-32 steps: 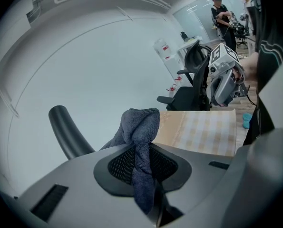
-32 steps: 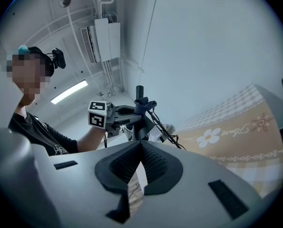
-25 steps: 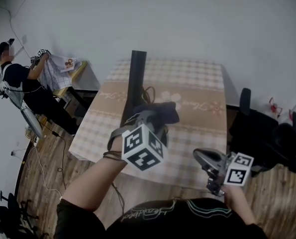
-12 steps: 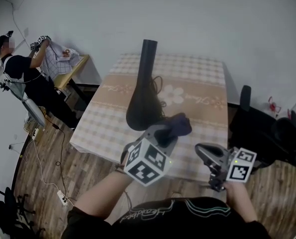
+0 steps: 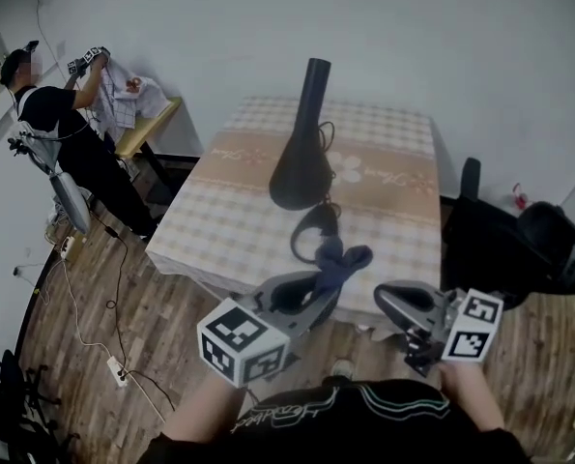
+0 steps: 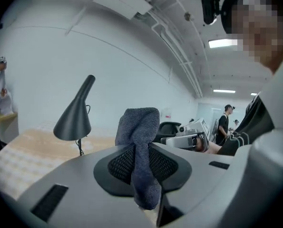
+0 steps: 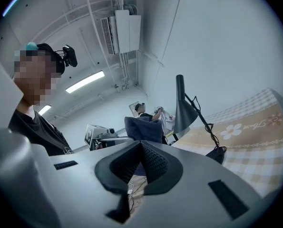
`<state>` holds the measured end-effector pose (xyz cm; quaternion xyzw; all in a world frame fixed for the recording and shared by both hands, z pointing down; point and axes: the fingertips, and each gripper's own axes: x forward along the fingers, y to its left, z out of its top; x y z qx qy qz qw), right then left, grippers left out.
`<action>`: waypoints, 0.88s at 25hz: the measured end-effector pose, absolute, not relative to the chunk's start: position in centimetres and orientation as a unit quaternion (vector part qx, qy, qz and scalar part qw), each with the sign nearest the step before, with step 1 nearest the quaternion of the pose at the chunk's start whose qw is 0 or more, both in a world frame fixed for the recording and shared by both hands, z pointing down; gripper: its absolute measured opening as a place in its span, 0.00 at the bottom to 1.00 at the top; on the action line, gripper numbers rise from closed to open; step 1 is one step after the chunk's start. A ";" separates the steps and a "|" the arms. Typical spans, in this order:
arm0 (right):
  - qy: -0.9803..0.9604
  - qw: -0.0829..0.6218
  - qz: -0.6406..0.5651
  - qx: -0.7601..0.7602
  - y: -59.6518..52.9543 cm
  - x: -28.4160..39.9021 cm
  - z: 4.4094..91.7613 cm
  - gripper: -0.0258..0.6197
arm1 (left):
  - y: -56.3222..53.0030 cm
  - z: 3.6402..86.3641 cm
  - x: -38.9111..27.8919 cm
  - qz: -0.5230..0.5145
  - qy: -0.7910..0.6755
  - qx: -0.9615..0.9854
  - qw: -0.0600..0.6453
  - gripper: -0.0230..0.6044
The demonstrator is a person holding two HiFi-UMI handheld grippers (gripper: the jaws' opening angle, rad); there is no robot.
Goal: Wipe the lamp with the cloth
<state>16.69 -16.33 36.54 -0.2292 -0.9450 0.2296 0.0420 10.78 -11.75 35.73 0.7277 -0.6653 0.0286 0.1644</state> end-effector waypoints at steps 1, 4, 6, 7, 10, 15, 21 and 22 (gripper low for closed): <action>-0.945 0.043 0.228 -0.232 -15.3 17.2 36.3 0.06 | -10.4 35.6 11.5 0.015 -0.667 0.726 0.166 0.15; -0.943 0.055 0.222 -0.240 -12.0 18.8 36.2 0.06 | -6.3 36.2 13.7 -0.005 -0.671 0.721 0.173 0.15; -0.944 0.060 0.216 -0.241 -9.8 20.2 36.1 0.06 | -3.7 36.5 15.1 -0.023 -0.671 0.718 0.181 0.15; -0.945 0.060 0.214 -0.239 -8.8 20.9 36.0 0.06 | -2.4 36.5 15.7 -0.032 -0.671 0.717 0.183 0.15; -0.946 0.054 0.215 -0.237 -6.0 22.8 36.1 0.06 | 0.8 36.4 17.7 -0.046 -0.671 0.718 0.179 0.15; -0.945 0.064 0.214 -0.238 -2.5 25.2 36.6 0.06 | 3.8 35.9 20.3 -0.040 -0.678 0.716 0.163 0.15; -0.945 0.059 0.209 -0.244 -0.3 26.7 35.7 0.06 | 5.2 34.7 22.3 -0.042 -0.676 0.720 0.148 0.15; -0.945 0.058 0.207 -0.245 -0.2 26.9 35.5 0.06 | 5.3 34.5 22.5 -0.042 -0.677 0.720 0.147 0.15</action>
